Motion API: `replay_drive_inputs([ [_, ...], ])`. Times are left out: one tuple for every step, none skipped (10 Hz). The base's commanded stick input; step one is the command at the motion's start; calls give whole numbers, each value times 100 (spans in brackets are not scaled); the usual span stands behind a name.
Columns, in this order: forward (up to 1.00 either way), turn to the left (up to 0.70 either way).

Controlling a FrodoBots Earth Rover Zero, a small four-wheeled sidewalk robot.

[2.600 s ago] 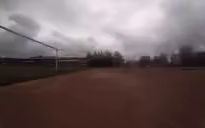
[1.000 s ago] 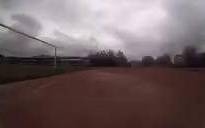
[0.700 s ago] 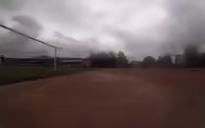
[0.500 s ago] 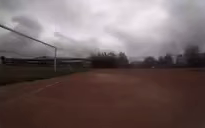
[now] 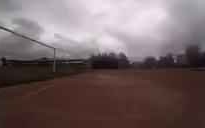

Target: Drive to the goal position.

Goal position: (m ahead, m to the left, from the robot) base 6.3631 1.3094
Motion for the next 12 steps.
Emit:
replay_drive_inputs([
  [70,0],
  [70,0],
  [70,0],
  [70,0],
  [70,0],
  [70,0],
  [70,0],
  [70,0],
  [70,0],
  [70,0],
  [70,0],
  [70,0],
])
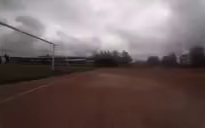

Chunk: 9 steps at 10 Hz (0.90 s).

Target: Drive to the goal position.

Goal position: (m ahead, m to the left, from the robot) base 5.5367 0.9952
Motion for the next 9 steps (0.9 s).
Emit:
replay_drive_inputs([
  [70,0],
  [70,0],
  [70,0],
  [70,0],
  [70,0],
  [70,0],
  [70,0],
  [70,0],
  [70,0],
])
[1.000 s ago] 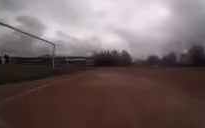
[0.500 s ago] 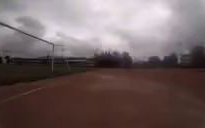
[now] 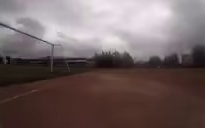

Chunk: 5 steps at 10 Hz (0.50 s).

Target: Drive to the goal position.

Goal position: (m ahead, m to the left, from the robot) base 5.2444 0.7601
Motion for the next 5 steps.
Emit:
replay_drive_inputs([
  [70,0],
  [70,0],
  [70,0],
  [70,-6],
  [70,-21],
])
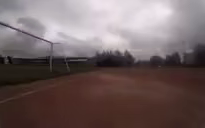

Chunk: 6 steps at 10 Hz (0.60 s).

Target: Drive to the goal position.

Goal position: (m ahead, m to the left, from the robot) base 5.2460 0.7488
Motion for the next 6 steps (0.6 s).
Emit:
replay_drive_inputs([
  [70,-35],
  [70,-35],
  [70,-35],
  [70,-35],
  [70,-35],
  [70,-35],
])
